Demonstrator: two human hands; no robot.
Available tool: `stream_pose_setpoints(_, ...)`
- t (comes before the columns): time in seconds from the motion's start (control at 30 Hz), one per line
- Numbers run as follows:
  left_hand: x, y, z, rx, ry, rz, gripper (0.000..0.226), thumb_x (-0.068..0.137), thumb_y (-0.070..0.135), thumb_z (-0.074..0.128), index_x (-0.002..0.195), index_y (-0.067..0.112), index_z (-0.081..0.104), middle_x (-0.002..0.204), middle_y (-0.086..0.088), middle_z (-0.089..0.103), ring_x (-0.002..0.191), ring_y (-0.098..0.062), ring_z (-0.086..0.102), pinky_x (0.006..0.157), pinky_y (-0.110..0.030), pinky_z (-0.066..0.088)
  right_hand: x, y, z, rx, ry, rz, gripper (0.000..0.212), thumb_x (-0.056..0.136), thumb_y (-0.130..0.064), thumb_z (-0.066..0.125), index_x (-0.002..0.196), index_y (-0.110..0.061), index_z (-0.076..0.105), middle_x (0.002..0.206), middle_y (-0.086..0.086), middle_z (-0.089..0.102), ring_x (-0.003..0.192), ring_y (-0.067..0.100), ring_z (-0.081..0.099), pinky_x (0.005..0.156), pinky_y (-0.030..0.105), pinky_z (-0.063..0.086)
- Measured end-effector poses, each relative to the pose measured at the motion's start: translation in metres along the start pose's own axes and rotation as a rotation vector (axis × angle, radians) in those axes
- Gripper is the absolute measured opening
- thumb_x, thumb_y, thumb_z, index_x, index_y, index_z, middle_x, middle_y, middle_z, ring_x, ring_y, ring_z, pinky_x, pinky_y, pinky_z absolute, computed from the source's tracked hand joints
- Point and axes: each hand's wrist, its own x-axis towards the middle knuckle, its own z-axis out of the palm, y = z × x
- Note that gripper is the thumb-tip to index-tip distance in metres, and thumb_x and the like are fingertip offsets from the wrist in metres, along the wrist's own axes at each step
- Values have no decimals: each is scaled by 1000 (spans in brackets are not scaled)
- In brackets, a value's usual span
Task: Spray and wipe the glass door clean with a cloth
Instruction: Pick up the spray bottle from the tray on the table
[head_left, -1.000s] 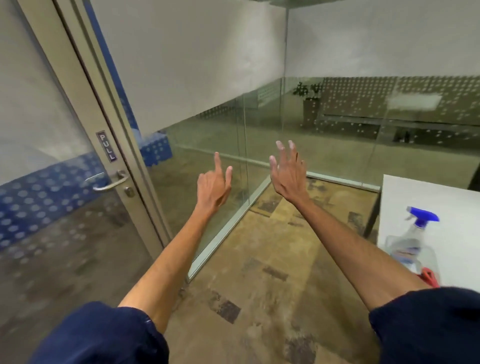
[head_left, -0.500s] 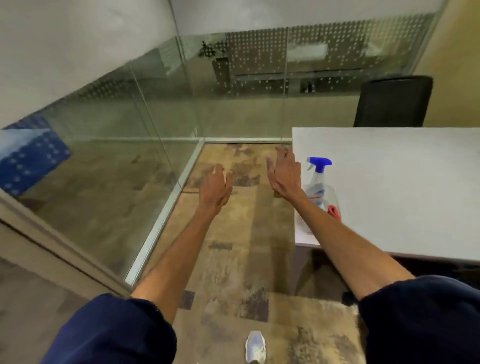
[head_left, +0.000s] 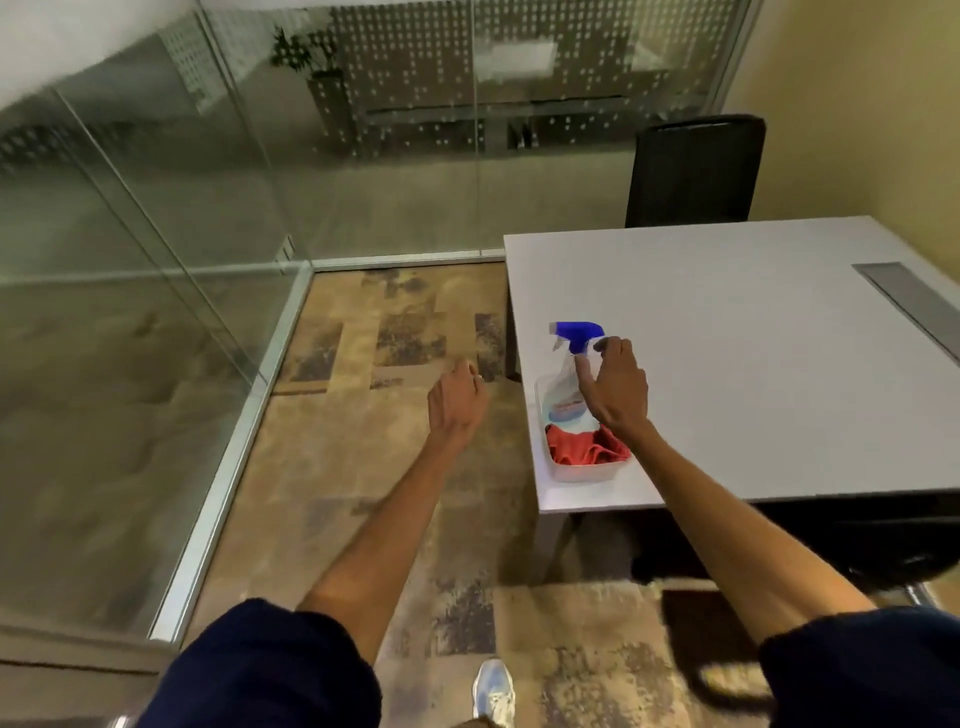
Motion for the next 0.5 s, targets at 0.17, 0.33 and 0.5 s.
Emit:
stream_pose_setpoints(0.17, 20, 11, 33, -21, -100, -21, 17, 95, 17, 48, 95, 10, 63, 91, -10, 69, 84, -28, 65, 77, -42, 55, 17, 42, 6, -11, -114, 61, 50, 95, -50, 55, 127, -12, 49, 129, 7, 53, 106, 24, 60, 85, 37, 51)
stream_pose_setpoints(0.33, 37, 30, 68, 40, -193, 5, 13, 94, 15, 54, 85, 11, 63, 79, -6, 63, 74, -19, 63, 64, -28, 48, 40, 65, 20, 42, -263, 69, 61, 90, -56, 62, 132, -14, 47, 133, 6, 52, 112, 23, 58, 92, 40, 53)
stream_pose_setpoints(0.5, 49, 43, 100, 43, -243, -58, 13, 91, 25, 64, 90, 12, 63, 87, -6, 69, 74, -16, 59, 62, -26, 38, 66, 78, 38, 154, -404, 45, 71, 86, -55, 66, 141, -17, 42, 141, 7, 51, 121, 24, 54, 101, 41, 49)
